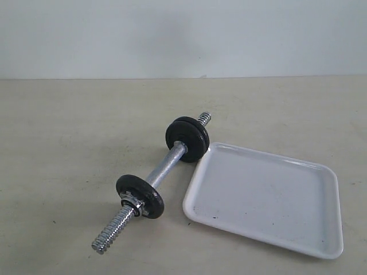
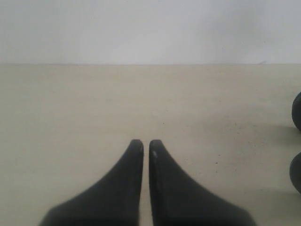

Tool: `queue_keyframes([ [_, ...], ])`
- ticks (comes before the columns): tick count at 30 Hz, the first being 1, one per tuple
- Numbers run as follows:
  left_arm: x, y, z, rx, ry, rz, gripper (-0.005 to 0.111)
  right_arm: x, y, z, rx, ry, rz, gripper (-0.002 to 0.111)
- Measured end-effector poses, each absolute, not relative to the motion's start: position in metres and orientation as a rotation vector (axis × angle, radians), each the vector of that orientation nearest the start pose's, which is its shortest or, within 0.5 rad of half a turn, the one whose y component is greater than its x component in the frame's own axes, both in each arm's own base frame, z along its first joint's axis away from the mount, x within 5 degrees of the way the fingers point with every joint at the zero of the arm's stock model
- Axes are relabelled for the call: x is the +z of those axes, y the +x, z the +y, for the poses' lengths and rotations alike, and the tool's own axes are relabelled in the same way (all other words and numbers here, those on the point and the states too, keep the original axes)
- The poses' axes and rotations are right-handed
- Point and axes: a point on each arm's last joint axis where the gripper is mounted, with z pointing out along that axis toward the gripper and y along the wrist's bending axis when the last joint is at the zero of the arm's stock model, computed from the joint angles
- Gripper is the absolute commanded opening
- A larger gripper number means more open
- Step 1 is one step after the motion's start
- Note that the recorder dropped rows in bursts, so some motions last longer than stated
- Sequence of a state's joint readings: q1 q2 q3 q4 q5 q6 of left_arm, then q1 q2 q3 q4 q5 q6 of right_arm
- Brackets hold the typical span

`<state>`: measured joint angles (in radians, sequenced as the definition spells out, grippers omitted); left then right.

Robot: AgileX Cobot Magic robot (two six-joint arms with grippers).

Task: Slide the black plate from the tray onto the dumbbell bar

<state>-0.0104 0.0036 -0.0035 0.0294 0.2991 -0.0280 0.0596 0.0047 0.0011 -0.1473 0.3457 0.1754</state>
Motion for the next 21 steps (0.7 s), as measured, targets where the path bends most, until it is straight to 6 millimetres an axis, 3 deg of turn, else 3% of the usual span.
queue_keyframes([
  [21,0.1870,0.0545,0.0002,0.002,0.005,1.784,0.004,0.1817,0.0539,-0.0019,0.014,0.024,1.831,0.001],
])
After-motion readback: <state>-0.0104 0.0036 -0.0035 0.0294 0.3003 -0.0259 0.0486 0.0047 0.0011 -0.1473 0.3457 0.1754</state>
